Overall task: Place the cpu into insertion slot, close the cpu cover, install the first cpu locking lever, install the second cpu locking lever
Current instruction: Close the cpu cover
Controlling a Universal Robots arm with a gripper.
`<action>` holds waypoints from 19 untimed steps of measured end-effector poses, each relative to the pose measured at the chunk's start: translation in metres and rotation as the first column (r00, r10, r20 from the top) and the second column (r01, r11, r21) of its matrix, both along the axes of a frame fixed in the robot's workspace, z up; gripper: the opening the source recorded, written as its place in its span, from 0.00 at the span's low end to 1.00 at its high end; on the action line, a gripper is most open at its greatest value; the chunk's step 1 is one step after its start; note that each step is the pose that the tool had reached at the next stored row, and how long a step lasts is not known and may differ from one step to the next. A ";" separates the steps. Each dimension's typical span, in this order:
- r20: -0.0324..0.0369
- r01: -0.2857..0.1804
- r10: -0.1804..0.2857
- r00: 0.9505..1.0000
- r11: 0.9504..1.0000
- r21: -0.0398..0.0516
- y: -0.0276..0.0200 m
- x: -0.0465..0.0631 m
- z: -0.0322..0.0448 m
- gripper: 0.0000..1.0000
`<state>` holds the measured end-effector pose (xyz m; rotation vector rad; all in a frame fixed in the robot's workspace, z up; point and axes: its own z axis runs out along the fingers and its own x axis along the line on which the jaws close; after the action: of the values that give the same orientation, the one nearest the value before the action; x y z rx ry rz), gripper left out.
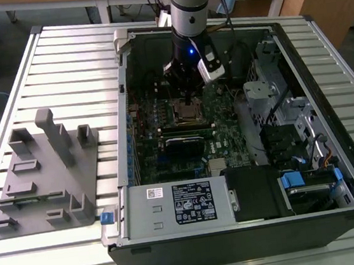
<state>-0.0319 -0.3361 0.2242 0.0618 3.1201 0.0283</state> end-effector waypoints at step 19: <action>0.000 -0.046 0.046 0.999 0.999 -0.011 0.0008 -0.022 -0.0050 0.11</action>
<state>-0.0538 -0.3353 0.2192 -0.0103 3.1209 0.0112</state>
